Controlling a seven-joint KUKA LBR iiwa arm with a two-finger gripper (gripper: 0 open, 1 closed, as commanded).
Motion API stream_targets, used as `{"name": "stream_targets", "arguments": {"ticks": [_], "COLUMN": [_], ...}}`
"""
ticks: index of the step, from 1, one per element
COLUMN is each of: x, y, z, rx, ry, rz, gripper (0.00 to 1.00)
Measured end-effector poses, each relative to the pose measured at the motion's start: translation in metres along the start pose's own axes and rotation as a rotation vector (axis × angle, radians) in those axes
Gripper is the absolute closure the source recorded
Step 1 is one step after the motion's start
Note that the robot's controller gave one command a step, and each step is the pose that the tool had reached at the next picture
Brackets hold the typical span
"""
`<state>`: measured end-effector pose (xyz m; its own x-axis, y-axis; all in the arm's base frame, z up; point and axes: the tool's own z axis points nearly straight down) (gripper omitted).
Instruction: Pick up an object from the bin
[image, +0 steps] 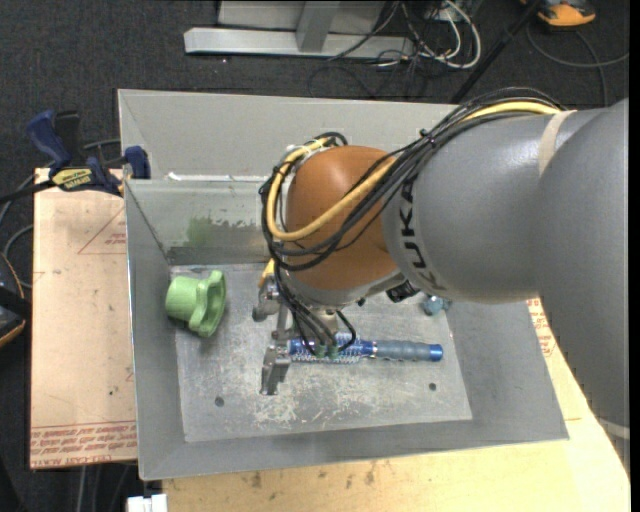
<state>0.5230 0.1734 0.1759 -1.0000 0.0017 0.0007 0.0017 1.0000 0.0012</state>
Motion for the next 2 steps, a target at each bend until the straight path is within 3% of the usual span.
{"name": "stream_targets", "arguments": {"ticks": [1,2], "x": [-0.0468,-0.0462], "y": [-0.0780,-0.0720], "z": [0.0499,0.0471], "rx": [0.005,0.000], "ry": [0.000,-0.002], "rz": [0.019,0.012], "gripper": [0.00,1.00]}}
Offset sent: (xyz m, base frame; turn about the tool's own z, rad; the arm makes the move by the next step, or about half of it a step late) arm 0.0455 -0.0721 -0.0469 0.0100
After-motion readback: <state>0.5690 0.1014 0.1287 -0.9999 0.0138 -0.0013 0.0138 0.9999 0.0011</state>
